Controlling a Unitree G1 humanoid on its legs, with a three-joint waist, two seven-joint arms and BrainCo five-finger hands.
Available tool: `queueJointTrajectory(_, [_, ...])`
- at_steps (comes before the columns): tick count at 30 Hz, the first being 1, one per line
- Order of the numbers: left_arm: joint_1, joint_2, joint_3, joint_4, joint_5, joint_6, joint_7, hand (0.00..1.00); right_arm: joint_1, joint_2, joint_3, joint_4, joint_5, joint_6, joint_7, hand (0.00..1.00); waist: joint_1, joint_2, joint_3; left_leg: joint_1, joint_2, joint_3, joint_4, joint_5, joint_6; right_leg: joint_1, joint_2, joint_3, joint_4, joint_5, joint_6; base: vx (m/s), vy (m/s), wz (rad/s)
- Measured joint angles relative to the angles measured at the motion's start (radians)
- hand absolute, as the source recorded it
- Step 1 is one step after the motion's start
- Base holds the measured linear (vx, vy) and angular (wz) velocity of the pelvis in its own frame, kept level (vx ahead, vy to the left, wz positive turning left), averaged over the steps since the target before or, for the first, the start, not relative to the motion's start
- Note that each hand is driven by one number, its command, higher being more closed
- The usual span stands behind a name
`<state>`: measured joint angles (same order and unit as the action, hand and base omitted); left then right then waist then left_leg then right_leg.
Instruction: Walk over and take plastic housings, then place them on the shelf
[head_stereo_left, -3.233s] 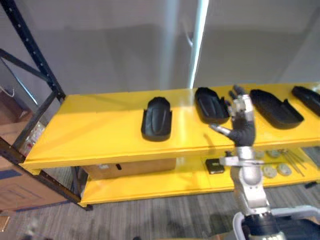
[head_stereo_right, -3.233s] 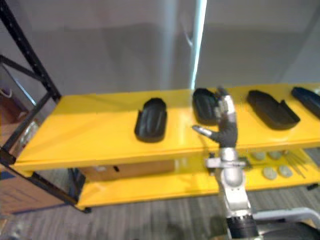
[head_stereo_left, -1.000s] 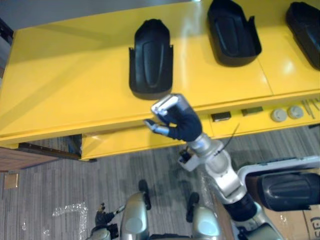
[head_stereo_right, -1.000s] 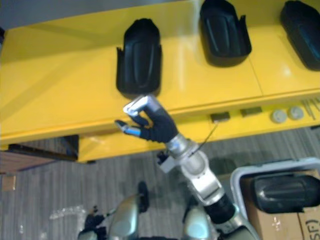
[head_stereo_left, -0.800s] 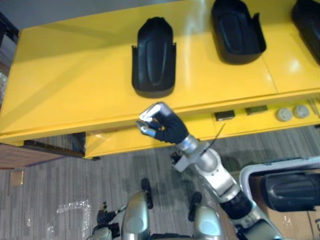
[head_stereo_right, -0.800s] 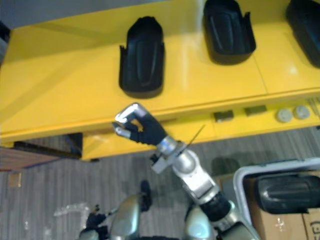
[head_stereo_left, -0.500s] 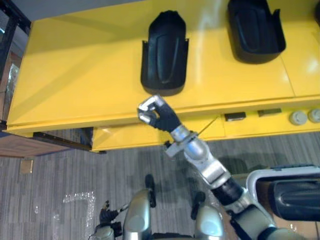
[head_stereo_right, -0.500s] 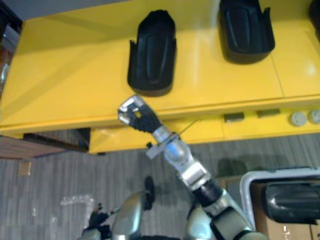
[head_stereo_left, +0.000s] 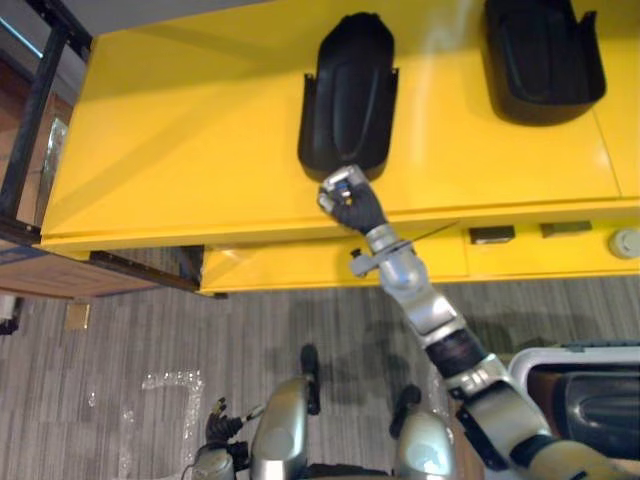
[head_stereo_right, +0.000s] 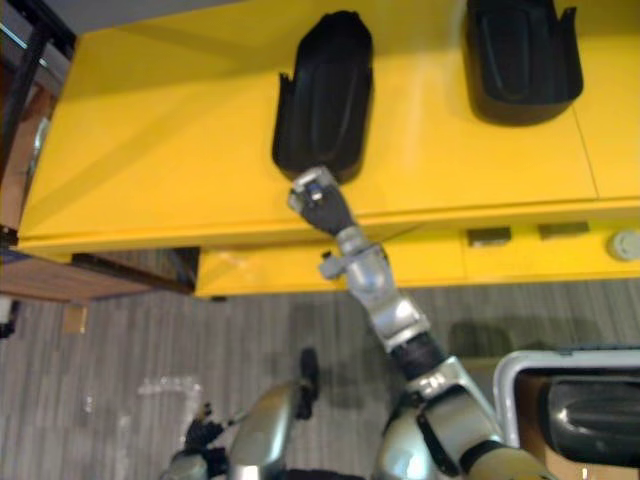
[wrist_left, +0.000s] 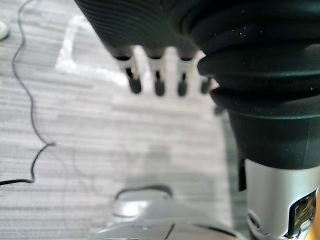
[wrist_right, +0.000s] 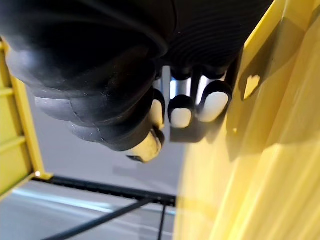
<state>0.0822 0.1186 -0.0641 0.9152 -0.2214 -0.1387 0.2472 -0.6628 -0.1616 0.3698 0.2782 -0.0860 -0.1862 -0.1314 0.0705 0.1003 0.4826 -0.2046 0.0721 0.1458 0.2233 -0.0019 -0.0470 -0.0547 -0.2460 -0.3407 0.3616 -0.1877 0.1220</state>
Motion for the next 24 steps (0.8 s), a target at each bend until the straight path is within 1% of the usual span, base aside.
queueJointTrajectory(5, [0.001, 0.0, 0.0, -0.013, 0.0, 0.009, -0.015, 0.0, -0.036, -0.01, -0.034, 0.062, -0.005, 0.009, -0.023, 1.0, 0.005, 0.003, 0.001, 0.012, -0.009, -0.004, -0.021, 0.014, 0.001, 0.001, -0.01, -0.008, 0.011, -0.005, 0.001, -0.01, -0.008, 0.05])
queueJointTrajectory(11, [0.005, 0.0, -0.018, -0.03, 0.0, 0.016, -0.028, 0.0, -0.104, -0.037, -0.085, 0.141, -0.005, 0.01, -0.032, 1.0, 0.011, 0.025, 0.004, 0.011, -0.016, -0.01, -0.023, 0.019, 0.005, 0.001, -0.018, -0.012, 0.022, -0.008, 0.001, -0.01, -0.003, 0.03])
queueJointTrajectory(15, [0.006, 0.0, -0.02, -0.03, -0.001, 0.016, -0.031, 0.0, -0.121, -0.048, -0.092, 0.17, -0.006, 0.012, -0.069, 1.0, 0.014, 0.026, 0.003, 0.011, -0.02, -0.024, -0.024, 0.022, 0.003, -0.001, -0.023, -0.017, 0.038, -0.021, 0.002, 0.0, -0.017, 0.06])
queueJointTrajectory(17, [0.006, 0.0, -0.025, -0.031, -0.001, 0.016, -0.031, 0.0, -0.14, -0.051, -0.119, 0.187, -0.006, 0.013, -0.087, 1.0, 0.021, 0.027, 0.003, 0.011, -0.024, -0.024, -0.042, 0.034, 0.001, -0.016, -0.029, -0.016, 0.054, -0.027, 0.001, 0.0, -0.012, 0.02])
queueJointTrajectory(19, [0.006, 0.0, -0.028, -0.031, -0.001, 0.016, -0.031, 0.0, -0.155, -0.054, -0.13, 0.211, -0.006, 0.008, -0.093, 1.0, 0.026, 0.032, 0.001, 0.013, -0.026, -0.025, -0.048, 0.039, 0.001, -0.018, -0.032, -0.017, 0.059, -0.029, 0.0, 0.0, -0.015, 0.05])
queueJointTrajectory(24, [0.008, 0.0, -0.034, -0.031, -0.005, 0.016, -0.031, 0.0, -0.171, -0.062, -0.13, 0.243, -0.006, 0.001, -0.101, 1.0, 0.027, 0.035, 0.0, 0.014, -0.03, -0.026, -0.047, 0.039, 0.002, -0.018, -0.036, -0.017, 0.066, -0.032, 0.001, 0.0, 0.0, 0.0])
